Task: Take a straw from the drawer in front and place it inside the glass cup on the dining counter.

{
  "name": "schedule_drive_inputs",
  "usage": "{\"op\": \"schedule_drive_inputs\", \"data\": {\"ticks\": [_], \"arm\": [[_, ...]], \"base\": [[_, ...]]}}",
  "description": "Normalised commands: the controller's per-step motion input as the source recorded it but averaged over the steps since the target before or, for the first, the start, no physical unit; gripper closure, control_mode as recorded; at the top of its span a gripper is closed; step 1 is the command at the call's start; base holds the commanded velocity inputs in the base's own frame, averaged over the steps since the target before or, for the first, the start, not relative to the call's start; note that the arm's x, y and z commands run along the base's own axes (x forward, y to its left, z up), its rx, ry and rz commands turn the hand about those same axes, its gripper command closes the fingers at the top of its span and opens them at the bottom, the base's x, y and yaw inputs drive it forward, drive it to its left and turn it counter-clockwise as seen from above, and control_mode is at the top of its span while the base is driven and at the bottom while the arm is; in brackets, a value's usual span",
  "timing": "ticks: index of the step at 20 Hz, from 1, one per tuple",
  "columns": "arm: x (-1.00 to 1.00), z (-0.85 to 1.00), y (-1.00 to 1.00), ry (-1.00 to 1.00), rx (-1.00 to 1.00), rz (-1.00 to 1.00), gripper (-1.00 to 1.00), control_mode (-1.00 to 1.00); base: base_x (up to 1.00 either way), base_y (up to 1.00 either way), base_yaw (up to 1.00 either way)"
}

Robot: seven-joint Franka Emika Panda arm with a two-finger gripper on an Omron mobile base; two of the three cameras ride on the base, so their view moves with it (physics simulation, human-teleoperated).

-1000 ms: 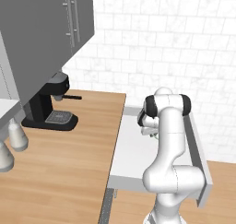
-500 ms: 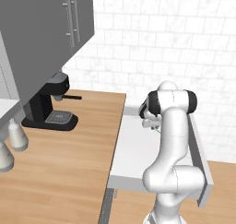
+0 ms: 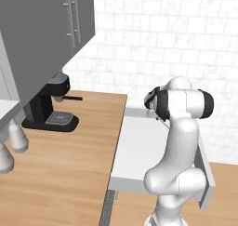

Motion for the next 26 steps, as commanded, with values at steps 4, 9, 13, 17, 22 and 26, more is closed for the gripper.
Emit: {"op": "schedule_drive_inputs", "data": {"ticks": [4, 9, 13, 17, 22, 26], "arm": [[-0.69, 1.00, 0.00, -0.03, 0.00, 0.00, 1.00, -1.00], [-0.83, 1.00, 0.00, -0.06, 0.00, 0.00, 1.00, -1.00], [-0.73, 1.00, 0.09, -0.01, 0.00, 0.00, 1.00, -1.00], [-0.73, 1.00, 0.22, -0.02, 0.00, 0.00, 1.00, -1.00], [-0.51, 0.86, 0.19, -0.01, 0.00, 0.00, 1.00, -1.00], [-0.21, 0.50, 0.03, -0.01, -0.01, 0.00, 1.00, -1.00]], "base": [[0.00, 0.00, 0.00], [0.00, 0.00, 0.00], [0.00, 0.00, 0.00], [0.00, 0.00, 0.00], [0.00, 0.00, 0.00], [0.00, 0.00, 0.00]]}}
